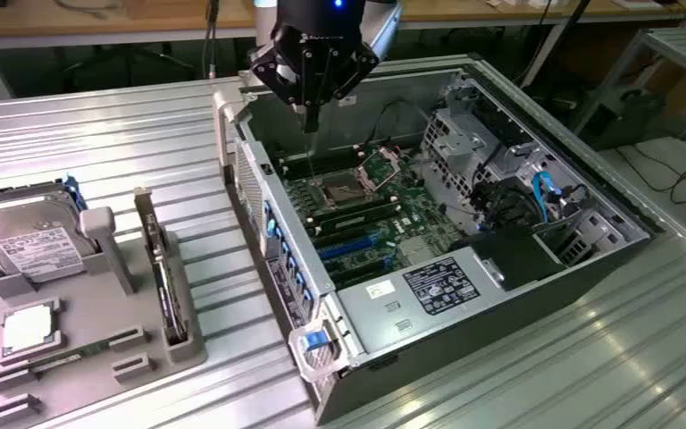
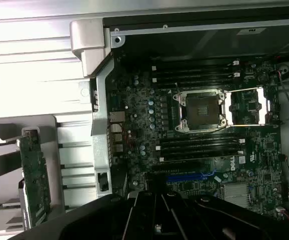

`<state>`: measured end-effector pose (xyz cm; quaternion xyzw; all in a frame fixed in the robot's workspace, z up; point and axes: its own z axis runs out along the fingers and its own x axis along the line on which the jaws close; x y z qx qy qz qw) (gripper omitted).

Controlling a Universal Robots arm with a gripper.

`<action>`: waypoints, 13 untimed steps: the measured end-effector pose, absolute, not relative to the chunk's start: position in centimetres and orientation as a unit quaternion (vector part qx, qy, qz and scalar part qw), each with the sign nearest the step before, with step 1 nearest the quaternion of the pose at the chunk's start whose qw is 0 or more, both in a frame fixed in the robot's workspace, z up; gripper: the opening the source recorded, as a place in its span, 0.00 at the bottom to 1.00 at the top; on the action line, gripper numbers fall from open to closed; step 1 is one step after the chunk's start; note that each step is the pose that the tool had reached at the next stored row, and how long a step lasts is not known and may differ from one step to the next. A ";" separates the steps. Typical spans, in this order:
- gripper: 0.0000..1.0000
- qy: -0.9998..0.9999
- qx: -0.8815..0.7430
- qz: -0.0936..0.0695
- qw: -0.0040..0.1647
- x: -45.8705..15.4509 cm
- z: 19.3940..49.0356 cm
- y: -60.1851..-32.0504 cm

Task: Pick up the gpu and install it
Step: 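Reach for the gpu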

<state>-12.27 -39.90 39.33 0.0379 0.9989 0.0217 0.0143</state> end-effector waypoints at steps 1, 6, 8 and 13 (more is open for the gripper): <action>0.11 0.999 0.038 0.022 0.014 -12.5 39.3 -39.9; 0.11 0.999 0.038 0.022 0.014 -14.1 39.3 -40.0; 0.11 0.999 0.038 0.022 0.014 -14.2 39.3 -40.0; 0.11 0.999 0.038 0.022 0.014 -14.3 39.3 -40.0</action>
